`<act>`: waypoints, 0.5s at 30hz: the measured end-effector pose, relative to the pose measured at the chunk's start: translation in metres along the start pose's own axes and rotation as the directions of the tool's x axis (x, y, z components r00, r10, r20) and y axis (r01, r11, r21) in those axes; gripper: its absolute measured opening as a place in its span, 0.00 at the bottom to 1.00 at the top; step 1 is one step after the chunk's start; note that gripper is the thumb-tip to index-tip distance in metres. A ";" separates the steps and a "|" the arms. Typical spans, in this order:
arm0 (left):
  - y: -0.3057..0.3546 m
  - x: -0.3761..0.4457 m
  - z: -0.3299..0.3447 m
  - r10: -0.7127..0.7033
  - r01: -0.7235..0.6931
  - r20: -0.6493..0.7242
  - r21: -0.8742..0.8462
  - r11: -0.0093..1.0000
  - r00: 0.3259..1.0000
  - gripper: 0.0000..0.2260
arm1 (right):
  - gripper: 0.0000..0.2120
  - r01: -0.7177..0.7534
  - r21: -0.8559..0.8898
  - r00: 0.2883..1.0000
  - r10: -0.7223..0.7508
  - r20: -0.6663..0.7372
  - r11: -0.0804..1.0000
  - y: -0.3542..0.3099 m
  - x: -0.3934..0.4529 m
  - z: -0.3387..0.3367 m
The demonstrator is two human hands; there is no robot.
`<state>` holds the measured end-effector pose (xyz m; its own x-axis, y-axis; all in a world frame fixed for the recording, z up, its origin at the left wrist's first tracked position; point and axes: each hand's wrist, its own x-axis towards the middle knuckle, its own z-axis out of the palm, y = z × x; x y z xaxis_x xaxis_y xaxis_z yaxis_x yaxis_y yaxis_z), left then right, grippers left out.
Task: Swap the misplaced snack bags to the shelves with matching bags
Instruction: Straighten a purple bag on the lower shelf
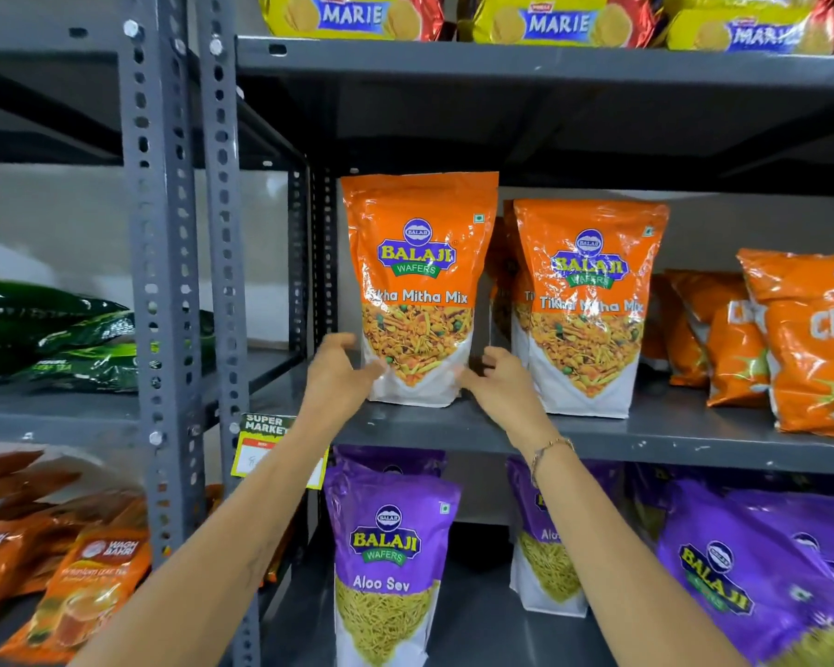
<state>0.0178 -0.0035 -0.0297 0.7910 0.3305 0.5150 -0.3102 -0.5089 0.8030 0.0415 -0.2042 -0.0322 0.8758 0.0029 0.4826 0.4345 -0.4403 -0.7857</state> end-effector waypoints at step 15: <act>0.005 -0.198 0.200 0.211 -0.159 0.693 -0.139 0.977 0.689 0.17 | 0.04 -0.262 0.231 0.866 0.334 -0.372 0.937 0.186 -0.264 -0.077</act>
<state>-0.0346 -0.2304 -0.1880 0.8454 -0.4307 0.3160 -0.5022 -0.4392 0.7449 -0.1248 -0.3564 -0.2756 0.8253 -0.4787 0.2995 0.2259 -0.2062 -0.9521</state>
